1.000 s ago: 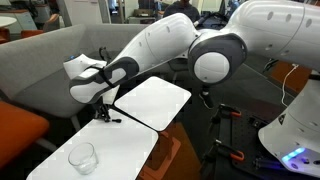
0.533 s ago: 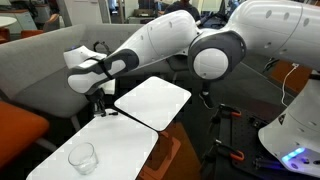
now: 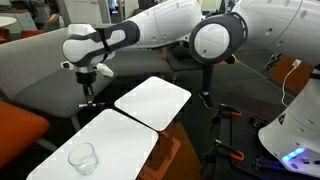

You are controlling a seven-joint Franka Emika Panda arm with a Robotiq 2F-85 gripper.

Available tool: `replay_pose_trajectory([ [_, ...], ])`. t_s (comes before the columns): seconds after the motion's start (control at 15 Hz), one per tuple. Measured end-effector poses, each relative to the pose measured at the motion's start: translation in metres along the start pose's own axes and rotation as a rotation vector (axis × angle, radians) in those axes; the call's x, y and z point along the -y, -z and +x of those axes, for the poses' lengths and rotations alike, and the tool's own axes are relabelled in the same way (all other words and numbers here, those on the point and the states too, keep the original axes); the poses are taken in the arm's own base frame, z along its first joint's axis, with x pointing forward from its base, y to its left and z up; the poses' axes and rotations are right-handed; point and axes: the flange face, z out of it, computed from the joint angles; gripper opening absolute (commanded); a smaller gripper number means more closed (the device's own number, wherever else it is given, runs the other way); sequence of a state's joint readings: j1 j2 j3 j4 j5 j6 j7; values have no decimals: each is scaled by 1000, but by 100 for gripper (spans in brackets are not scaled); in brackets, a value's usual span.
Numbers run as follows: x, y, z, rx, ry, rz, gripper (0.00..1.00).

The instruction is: Put the marker in the glass cup

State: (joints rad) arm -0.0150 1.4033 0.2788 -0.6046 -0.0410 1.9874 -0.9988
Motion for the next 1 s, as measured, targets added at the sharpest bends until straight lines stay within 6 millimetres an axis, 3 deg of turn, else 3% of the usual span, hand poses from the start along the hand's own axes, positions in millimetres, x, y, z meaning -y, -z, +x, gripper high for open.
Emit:
replay_pose_trajectory([
  [0.6,41,-8,42,-180,417,171,3],
  [1.0,89,-11,67,-263,666,381,3],
])
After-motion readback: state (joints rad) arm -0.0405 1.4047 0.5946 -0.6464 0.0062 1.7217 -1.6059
